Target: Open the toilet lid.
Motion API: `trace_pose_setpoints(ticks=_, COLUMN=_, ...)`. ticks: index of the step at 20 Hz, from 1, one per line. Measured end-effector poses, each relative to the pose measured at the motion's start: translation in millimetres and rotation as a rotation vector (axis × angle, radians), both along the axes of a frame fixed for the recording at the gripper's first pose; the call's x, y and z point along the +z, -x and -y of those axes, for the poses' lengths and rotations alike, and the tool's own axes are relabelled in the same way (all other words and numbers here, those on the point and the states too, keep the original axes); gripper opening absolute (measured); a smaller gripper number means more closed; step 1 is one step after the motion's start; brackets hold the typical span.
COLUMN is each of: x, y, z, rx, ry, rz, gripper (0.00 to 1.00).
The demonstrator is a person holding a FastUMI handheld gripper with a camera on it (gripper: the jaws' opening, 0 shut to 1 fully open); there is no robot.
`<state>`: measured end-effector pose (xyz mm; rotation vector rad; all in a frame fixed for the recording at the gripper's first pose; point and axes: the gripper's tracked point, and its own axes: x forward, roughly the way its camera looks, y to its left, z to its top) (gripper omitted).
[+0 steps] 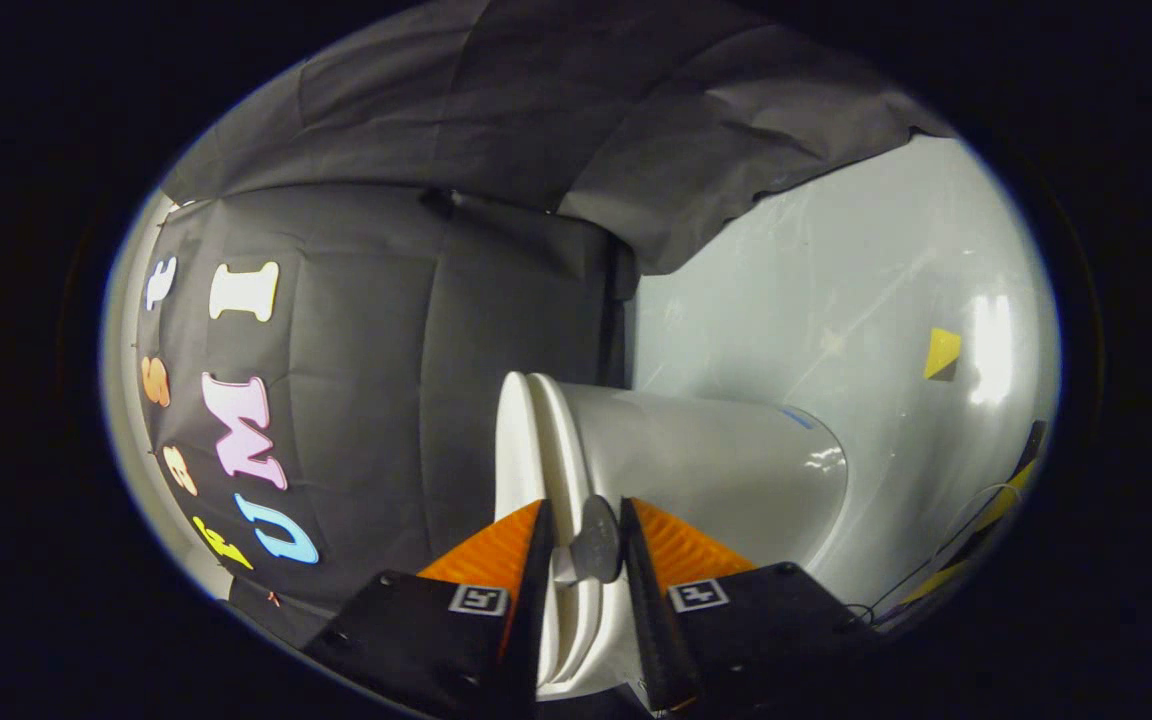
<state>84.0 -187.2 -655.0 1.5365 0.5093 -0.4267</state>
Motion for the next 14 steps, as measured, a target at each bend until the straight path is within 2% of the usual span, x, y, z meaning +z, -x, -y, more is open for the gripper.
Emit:
trace_pose_setpoints(ticks=2, x=9, y=1, z=8, rx=-0.043, ry=-0.033, rz=0.039, gripper=0.23)
trace_pose_setpoints(ticks=4, x=4, y=-2, z=0, rx=-0.046, ry=-0.048, rz=0.056, gripper=0.22)
trace_pose_setpoints(ticks=6, x=4, y=-5, z=-2, rx=-0.05, ry=-0.044, rz=0.061, gripper=0.06)
trace_pose_setpoints(ticks=11, x=9, y=-5, z=-1, rx=-0.035, ry=-0.034, rz=0.072, gripper=0.06)
trace_pose_setpoints(ticks=14, x=14, y=-9, z=-7, rx=0.012, ry=0.032, rz=0.052, gripper=0.06)
